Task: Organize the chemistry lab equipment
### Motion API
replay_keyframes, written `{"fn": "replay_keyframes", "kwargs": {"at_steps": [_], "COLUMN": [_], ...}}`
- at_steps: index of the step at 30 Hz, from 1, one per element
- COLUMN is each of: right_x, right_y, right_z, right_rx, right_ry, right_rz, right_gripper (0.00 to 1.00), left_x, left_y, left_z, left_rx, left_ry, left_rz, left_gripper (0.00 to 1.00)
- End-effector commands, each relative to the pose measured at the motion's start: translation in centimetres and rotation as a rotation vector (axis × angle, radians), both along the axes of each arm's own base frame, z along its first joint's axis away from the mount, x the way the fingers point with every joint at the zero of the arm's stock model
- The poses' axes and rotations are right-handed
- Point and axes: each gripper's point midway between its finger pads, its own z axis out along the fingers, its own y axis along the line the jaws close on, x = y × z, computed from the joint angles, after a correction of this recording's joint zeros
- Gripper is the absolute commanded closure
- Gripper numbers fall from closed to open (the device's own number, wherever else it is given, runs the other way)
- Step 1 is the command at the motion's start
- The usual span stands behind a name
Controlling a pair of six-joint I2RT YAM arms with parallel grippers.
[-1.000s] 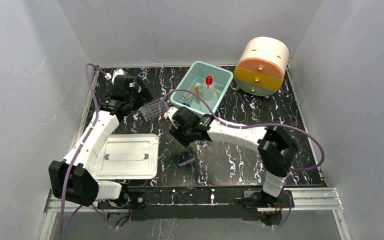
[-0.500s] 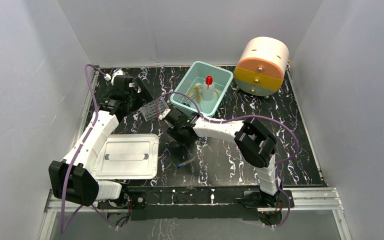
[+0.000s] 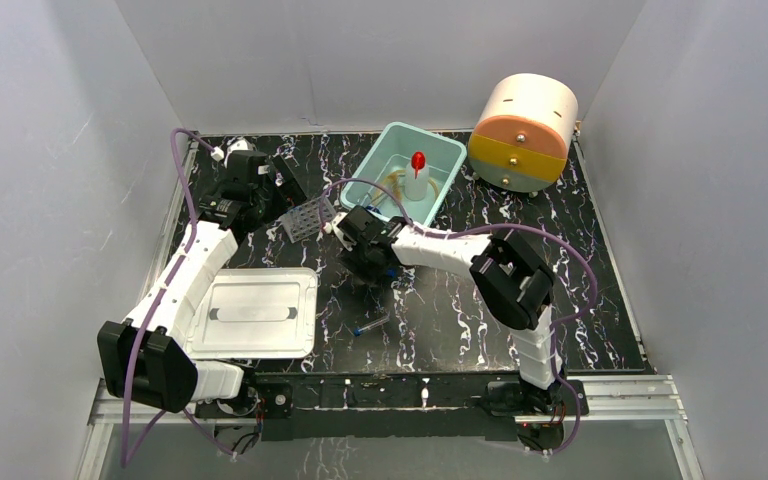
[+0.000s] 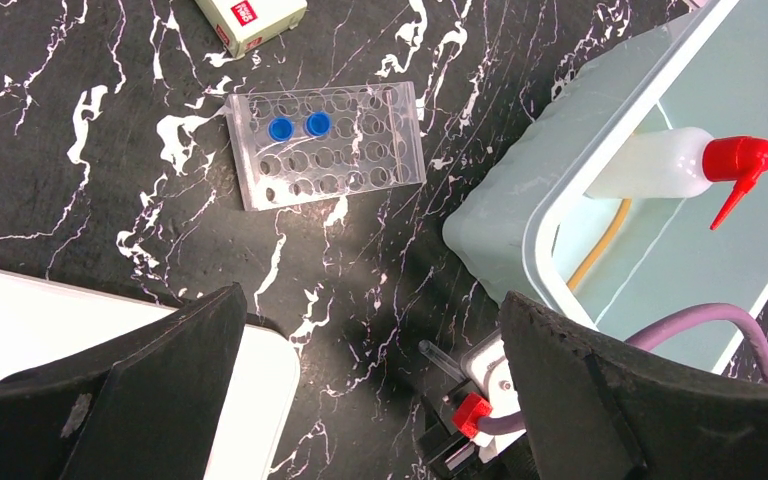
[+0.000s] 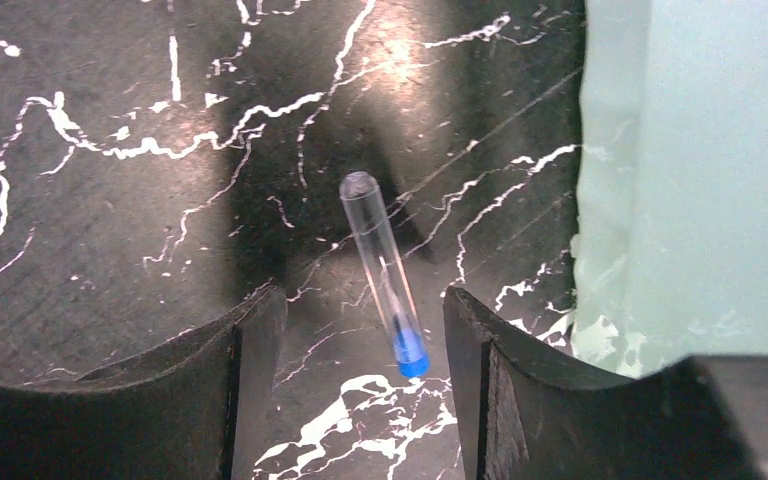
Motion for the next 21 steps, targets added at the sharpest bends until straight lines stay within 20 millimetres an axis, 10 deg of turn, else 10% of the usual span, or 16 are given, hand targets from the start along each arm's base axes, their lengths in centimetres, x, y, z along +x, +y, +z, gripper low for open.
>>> {"fn": "replay_keyframes", "kwargs": {"at_steps": [1,21], "right_x": [-0.3,-0.3], "right_y": [1.4,0.5], "right_z": [0.8,-1.0], "right_rx": [0.066,0.027], "right_ry": [0.044,0.095], "right_rz": [0.07,0.064], "right_gripper": [0.33,0.67], "left_x": [-0.1,0.1], "left_y": [0.1,-0.2], "left_z": [0.9,1.3], "left_rx": [-0.008,-0.018], "left_ry": [-0.029,-0.038], "left_rz": [-0.01,-0.019], "left_gripper": [0.02,0.02]}}
